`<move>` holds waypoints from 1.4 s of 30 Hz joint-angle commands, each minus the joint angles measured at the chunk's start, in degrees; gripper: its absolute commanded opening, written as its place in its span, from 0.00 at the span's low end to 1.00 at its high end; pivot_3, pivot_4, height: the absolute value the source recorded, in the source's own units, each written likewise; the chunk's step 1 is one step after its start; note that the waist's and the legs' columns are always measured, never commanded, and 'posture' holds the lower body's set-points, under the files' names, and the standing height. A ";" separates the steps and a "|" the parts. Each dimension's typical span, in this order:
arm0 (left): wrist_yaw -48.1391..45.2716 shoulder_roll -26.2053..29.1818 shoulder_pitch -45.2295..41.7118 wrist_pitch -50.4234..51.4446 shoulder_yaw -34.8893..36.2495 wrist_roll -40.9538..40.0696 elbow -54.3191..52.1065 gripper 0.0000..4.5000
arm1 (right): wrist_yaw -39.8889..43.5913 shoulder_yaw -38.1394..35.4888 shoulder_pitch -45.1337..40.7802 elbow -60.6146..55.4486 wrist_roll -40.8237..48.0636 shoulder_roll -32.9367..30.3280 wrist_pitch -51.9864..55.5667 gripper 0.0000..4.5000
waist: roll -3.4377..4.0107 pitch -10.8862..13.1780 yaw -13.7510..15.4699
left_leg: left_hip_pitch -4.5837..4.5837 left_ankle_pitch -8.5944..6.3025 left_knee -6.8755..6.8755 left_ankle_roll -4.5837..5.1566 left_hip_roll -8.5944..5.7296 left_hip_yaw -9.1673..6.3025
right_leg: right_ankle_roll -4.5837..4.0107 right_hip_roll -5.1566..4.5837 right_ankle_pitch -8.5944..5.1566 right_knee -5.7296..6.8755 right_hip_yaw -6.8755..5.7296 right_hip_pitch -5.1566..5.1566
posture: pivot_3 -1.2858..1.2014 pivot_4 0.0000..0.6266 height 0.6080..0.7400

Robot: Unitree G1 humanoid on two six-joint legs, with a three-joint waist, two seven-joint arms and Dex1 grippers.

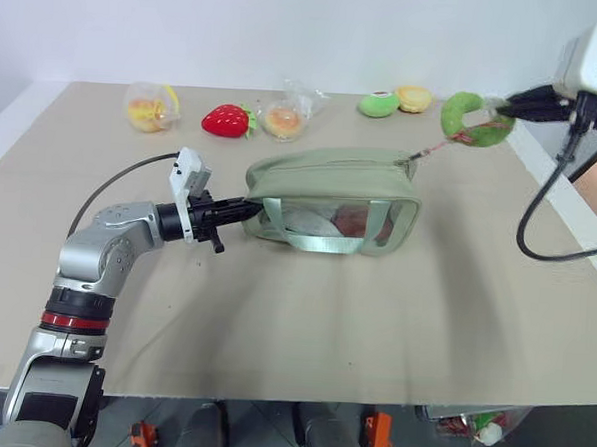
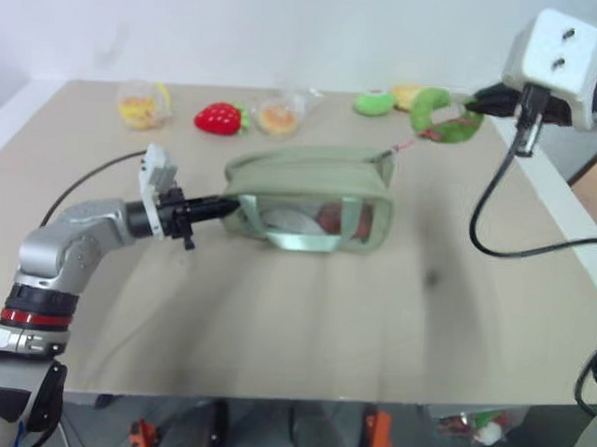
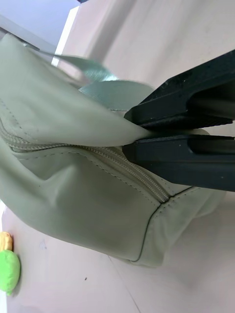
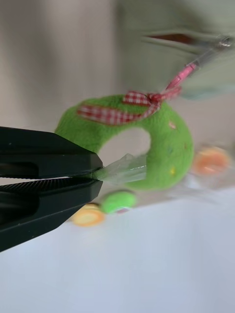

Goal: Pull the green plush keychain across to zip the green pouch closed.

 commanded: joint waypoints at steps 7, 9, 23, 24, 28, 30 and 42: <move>2.26 2.44 2.39 4.40 4.17 -2.04 -2.84 0.00 | -8.95 1.40 20.73 -6.83 -10.37 -0.51 -10.28 0.01 | 0.01 -0.01 -0.28 | 0.19 -0.01 -0.16 0.00 0.03 0.07 | 0.15 0.05 0.05 0.22 0.07 -0.04 | 0.52 0.24 1.00; 2.34 2.84 2.74 5.01 4.51 -2.46 -3.38 0.00 | -11.95 2.28 22.57 -7.17 -12.63 1.07 -11.70 0.01 | 0.01 0.00 -0.43 | 0.32 -0.01 -0.15 0.00 0.03 0.11 | 0.14 0.07 0.06 0.34 0.13 -0.01 | 0.52 0.24 1.00; 5.44 2.41 2.85 8.19 6.55 -5.21 -4.40 0.00 | -34.37 15.88 25.64 0.26 -33.88 13.57 -29.63 0.01 | -0.04 0.00 -0.63 | 0.46 0.23 -0.10 -0.24 -0.01 0.18 | -0.04 0.12 0.23 0.37 0.36 0.00 | 0.52 0.00 1.00; 5.45 2.40 2.84 8.19 6.57 -5.23 -4.34 0.00 | -33.84 15.81 25.56 0.24 -33.47 13.77 -29.29 0.01 | -0.05 0.00 -0.63 | 0.46 0.23 -0.10 -0.24 -0.01 0.18 | -0.04 0.12 0.22 0.37 0.37 0.01 | 0.52 0.00 1.00; 5.90 2.08 3.45 7.62 6.63 -4.81 -4.31 0.00 | -30.50 12.21 25.37 1.49 -26.99 14.92 -23.76 0.01 | -0.05 0.00 -0.63 | 0.46 0.23 -0.14 -0.24 0.00 0.16 | -0.05 0.15 0.21 0.35 0.38 0.02 | 0.52 0.00 1.00; 6.22 1.97 4.35 7.10 6.52 -4.37 -4.74 0.00 | -25.27 7.21 26.65 0.31 -17.14 16.58 -15.59 0.01 | -0.05 0.00 -0.63 | 0.47 0.23 -0.12 -0.24 0.00 0.17 | -0.03 0.15 0.22 0.35 0.39 0.02 | 0.52 0.00 1.00; 5.45 6.05 4.38 9.26 8.81 -5.35 -6.48 0.71 | -11.27 -10.53 28.48 -2.98 10.84 17.58 14.49 0.71 | -0.07 0.01 -0.42 | 0.46 0.23 -0.10 -0.24 -0.02 0.16 | -0.02 0.14 0.23 0.35 0.40 0.06 | 0.52 0.00 1.00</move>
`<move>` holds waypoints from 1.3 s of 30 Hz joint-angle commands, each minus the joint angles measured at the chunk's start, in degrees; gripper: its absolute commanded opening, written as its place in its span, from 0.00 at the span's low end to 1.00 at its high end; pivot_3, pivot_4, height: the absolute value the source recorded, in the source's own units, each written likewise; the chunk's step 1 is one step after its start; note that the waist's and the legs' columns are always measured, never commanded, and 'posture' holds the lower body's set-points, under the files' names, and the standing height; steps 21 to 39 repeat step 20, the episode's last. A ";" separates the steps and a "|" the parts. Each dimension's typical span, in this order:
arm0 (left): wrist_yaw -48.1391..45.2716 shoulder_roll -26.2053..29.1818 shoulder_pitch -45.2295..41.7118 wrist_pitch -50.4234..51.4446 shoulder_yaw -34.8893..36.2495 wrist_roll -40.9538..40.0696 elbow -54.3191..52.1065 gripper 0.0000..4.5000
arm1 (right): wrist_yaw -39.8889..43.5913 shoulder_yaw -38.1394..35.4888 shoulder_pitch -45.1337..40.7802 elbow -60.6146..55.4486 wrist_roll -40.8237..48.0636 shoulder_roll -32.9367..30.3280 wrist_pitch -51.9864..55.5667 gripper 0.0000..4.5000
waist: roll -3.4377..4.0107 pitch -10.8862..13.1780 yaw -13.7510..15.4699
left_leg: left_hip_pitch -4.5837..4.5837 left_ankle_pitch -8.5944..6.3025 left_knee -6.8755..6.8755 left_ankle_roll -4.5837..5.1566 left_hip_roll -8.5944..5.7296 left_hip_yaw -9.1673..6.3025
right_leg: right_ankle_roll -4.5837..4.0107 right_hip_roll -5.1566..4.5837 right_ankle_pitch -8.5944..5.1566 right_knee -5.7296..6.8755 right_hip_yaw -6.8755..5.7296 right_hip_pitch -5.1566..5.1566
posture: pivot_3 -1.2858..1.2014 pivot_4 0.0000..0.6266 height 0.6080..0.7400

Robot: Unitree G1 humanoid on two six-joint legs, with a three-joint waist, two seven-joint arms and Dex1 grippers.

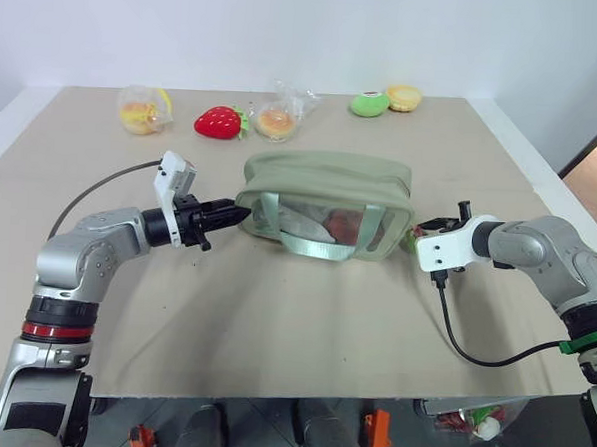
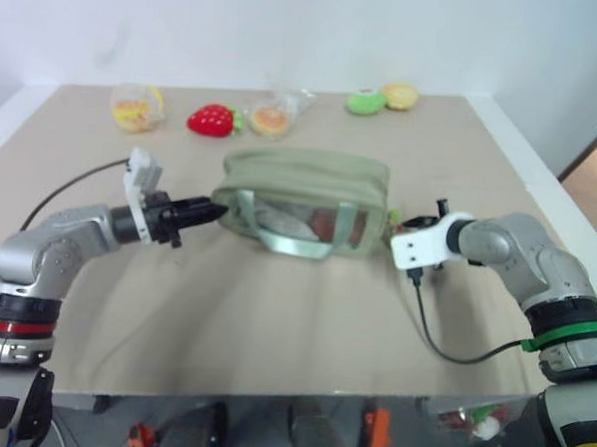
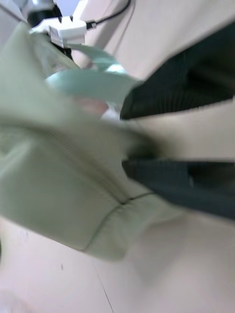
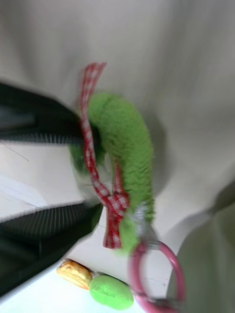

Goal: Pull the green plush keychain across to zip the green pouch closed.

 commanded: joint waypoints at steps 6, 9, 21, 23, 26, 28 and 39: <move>-1.95 8.07 7.15 -0.12 10.20 -2.35 -5.48 0.83 | 31.88 -32.41 8.65 -10.30 56.22 -0.42 49.30 0.71 | -1.05 -4.38 -0.07 | -0.03 -0.14 -0.08 -0.25 -0.02 -0.29 | 0.07 -0.01 -0.25 -0.04 -0.27 0.12 | 0.52 0.00 1.00; -3.30 9.51 13.23 -0.52 12.58 -2.55 -6.22 0.83 | 32.99 -38.15 12.23 -12.36 58.86 -3.41 52.43 0.71 | -1.23 -4.81 -0.08 | -0.01 -0.14 -0.07 -0.26 -0.03 -0.29 | 0.08 -0.02 -0.25 -0.06 -0.30 0.16 | 0.52 0.00 1.00; 0.65 4.16 17.37 -4.09 14.22 -4.00 -2.83 0.83 | 21.20 -44.46 18.82 -17.54 60.55 -0.82 54.68 0.71 | -1.94 -5.76 -1.54 | 1.04 -0.07 0.24 -0.32 -0.02 -0.47 | -0.06 -0.04 0.00 -0.94 -0.44 1.62 | 0.52 0.00 1.00; 0.65 4.16 17.37 -4.09 14.22 -4.00 -2.83 0.83 | 21.20 -44.46 18.82 -17.54 60.55 -0.82 54.68 0.71 | -1.94 -5.76 -1.54 | 1.04 -0.07 0.24 -0.32 -0.02 -0.47 | -0.06 -0.04 0.00 -0.94 -0.44 1.62 | 0.52 0.00 1.00; 0.65 4.16 17.37 -4.09 14.22 -4.00 -2.83 0.83 | 21.20 -44.46 18.82 -17.54 60.55 -0.82 54.68 0.71 | -1.94 -5.76 -1.54 | 1.04 -0.07 0.24 -0.32 -0.02 -0.47 | -0.06 -0.04 0.00 -0.94 -0.44 1.62 | 0.52 0.00 1.00; 0.65 4.16 17.37 -4.09 14.22 -4.00 -2.83 0.83 | 21.20 -44.46 18.82 -17.54 60.55 -0.82 54.68 0.71 | -1.94 -5.76 -1.54 | 1.04 -0.07 0.24 -0.32 -0.02 -0.47 | -0.06 -0.04 0.00 -0.94 -0.44 1.62 | 0.52 0.00 1.00; 0.65 4.16 17.37 -4.09 14.22 -4.00 -2.83 0.83 | 21.20 -44.46 18.82 -17.54 60.55 -0.82 54.68 0.71 | -1.94 -5.76 -1.54 | 1.04 -0.07 0.24 -0.32 -0.02 -0.47 | -0.06 -0.04 0.00 -0.94 -0.44 1.62 | 0.52 0.00 1.00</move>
